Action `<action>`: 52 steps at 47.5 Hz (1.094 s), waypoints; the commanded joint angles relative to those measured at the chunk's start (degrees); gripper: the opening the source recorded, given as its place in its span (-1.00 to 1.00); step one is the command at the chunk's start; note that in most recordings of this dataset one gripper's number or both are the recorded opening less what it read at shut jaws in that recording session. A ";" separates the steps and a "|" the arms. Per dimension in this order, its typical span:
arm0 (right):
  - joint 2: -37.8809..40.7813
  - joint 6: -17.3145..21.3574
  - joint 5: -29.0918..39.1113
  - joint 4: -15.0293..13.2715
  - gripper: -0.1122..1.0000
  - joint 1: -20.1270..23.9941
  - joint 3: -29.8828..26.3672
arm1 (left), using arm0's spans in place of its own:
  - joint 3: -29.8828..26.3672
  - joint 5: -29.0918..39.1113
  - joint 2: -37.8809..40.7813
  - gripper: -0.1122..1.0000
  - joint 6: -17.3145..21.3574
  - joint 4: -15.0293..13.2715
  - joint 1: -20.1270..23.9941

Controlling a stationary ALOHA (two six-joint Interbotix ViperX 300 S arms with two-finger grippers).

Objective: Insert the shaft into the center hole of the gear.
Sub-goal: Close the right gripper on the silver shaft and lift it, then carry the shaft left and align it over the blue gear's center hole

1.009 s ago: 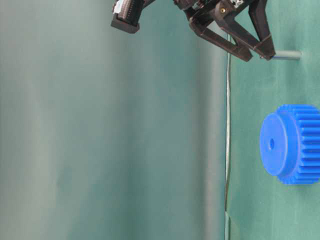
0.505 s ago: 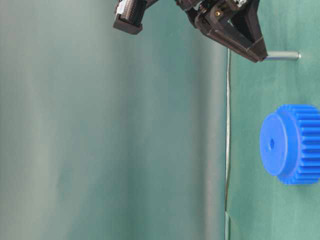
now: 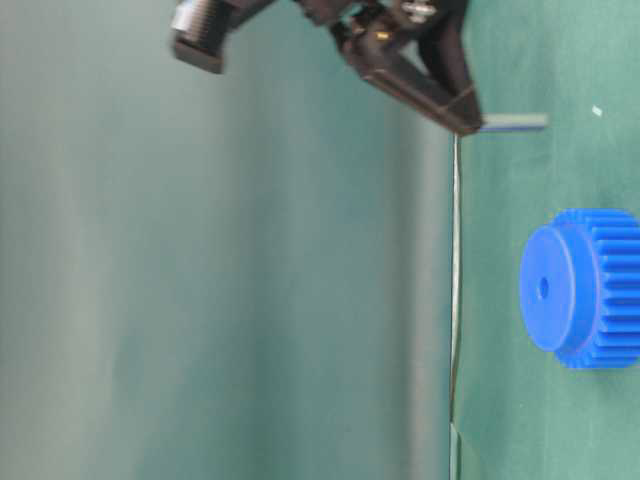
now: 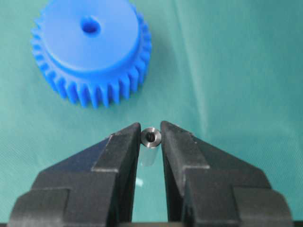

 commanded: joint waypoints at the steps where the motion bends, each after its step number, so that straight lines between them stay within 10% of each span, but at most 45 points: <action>1: -3.34 -0.09 3.25 0.00 -0.48 0.09 -2.29 | -1.49 -0.26 0.18 -0.80 -0.09 0.18 0.09; 27: -4.83 -0.18 5.36 0.00 -0.48 1.58 -5.36 | -1.49 -0.26 0.18 -0.80 -0.09 0.18 0.09; 52: 8.44 -0.53 7.38 -0.53 -0.48 5.36 -21.18 | -1.49 -0.26 0.18 -0.80 -0.09 0.09 0.09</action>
